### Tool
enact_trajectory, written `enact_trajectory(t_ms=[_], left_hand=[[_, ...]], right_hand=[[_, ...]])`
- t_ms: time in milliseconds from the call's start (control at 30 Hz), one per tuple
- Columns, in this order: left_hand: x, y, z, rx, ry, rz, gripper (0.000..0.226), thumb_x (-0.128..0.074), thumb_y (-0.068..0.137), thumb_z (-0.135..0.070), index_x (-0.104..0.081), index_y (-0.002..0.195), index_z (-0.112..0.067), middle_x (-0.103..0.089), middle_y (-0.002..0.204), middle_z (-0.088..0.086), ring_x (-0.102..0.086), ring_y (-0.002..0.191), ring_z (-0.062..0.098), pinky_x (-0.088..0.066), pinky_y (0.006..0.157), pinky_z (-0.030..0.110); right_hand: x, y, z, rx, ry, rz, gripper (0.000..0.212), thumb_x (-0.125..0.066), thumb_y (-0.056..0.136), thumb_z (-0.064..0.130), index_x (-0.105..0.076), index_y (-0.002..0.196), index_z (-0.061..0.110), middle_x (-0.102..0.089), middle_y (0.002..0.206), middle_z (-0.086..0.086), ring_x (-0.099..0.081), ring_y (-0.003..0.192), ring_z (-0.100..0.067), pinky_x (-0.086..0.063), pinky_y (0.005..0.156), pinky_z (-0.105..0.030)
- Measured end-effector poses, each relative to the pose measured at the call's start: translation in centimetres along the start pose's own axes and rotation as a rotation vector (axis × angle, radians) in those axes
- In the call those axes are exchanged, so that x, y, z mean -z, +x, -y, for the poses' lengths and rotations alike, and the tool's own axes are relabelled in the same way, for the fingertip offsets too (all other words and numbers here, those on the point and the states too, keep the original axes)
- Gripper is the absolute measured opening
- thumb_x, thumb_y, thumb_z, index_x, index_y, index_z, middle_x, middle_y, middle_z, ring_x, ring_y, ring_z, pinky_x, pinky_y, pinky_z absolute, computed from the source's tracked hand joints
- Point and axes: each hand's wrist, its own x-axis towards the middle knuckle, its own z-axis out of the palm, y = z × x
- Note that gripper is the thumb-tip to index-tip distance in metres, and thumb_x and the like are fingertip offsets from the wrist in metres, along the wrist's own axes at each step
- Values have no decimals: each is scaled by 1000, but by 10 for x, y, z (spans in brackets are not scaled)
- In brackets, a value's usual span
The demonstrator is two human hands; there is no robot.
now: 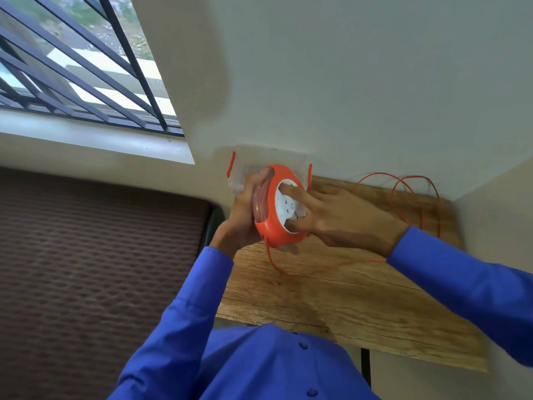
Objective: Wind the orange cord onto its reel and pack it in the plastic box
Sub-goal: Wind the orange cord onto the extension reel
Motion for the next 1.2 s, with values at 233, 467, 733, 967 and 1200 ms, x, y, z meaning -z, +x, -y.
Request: enact_trajectory(t_ms=[233,467,733,967,1200], left_hand=[[2,-4,2,89,-40,33,78,-79,81,-77,-83,128,-15,-80,125,24,-81,109,43,-64,88,59],[-3,3,12,-89,-22,-50,108,-80,83,-74,-53,160,-4,-49,160,40,-50,144,63,-59,100,62],[-4,9,26,-353,258,-111,96,-88,81,-62,-58,152,-6,-70,132,26,-69,122,40,-56,107,58],[-5,-3,8,-215,-23,-25,87,-79,79,-75,-78,134,-8,-78,124,20,-79,108,34,-68,89,49],[7,-15,14,169,-96,36,97,-70,80,-80,-68,150,-13,-63,149,36,-59,134,65,-64,83,66]], right_hand=[[6,-2,-14,139,-13,-42,61,-88,76,1,-75,128,30,-69,135,-28,-73,63,-43,-58,45,-41],[-1,8,2,-666,633,-232,63,-67,78,78,-86,108,27,-82,75,-4,-74,63,-20,-59,63,-33],[-24,22,5,-1263,1548,-28,56,-55,106,53,-73,76,10,-40,48,1,-27,37,-12,-21,42,-23],[-19,6,14,-301,323,-55,22,-66,96,18,-85,103,27,-76,100,0,-71,84,-19,-58,60,-34],[-22,-11,9,70,-56,-63,54,-67,82,-2,-71,126,29,-59,152,-23,-71,104,-40,-55,56,-37]])
